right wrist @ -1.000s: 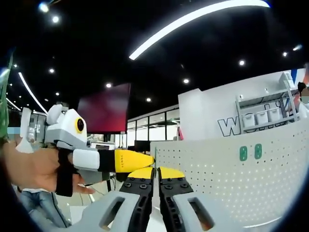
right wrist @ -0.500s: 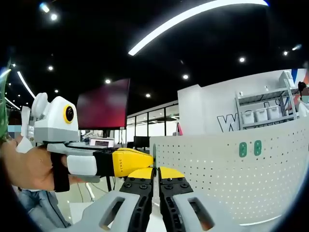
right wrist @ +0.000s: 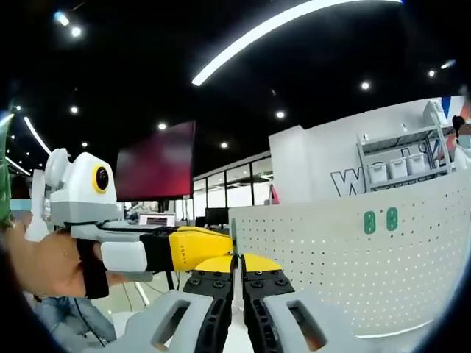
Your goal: Insert the hook assembly into the mounting plate slot until the hook locks in place.
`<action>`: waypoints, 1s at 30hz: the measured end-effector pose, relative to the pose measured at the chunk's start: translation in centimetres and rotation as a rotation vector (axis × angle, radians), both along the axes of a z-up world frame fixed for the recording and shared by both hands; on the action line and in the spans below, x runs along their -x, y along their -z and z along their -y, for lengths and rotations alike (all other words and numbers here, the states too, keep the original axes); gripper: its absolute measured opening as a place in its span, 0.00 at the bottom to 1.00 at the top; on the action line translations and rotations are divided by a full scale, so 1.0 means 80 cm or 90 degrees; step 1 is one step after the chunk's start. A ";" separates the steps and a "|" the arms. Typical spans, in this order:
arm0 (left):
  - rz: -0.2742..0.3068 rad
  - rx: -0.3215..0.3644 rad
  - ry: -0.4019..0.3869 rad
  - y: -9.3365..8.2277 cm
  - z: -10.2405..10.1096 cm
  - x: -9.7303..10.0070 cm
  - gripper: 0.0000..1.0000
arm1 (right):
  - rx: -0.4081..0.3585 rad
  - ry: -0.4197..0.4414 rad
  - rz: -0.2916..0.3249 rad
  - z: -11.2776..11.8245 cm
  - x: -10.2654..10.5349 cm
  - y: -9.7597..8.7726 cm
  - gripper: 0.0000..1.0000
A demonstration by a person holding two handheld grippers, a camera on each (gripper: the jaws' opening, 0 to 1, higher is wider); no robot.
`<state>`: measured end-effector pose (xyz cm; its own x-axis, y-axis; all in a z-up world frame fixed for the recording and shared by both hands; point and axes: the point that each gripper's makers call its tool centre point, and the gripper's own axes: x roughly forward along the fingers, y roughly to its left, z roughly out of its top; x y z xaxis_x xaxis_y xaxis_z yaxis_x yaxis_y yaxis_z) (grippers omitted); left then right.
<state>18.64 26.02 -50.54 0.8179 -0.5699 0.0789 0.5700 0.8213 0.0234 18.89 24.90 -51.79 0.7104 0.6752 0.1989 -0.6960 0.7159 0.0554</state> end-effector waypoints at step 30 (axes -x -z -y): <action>0.010 -0.008 0.004 -0.007 0.030 -0.004 0.03 | -0.073 -0.037 -0.057 0.028 -0.001 -0.005 0.02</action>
<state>18.94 23.64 -49.98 0.8126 -0.5767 0.0842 0.5752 0.8169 0.0430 18.98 22.69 -51.42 0.6897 0.6917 0.2140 -0.7241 0.6605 0.1987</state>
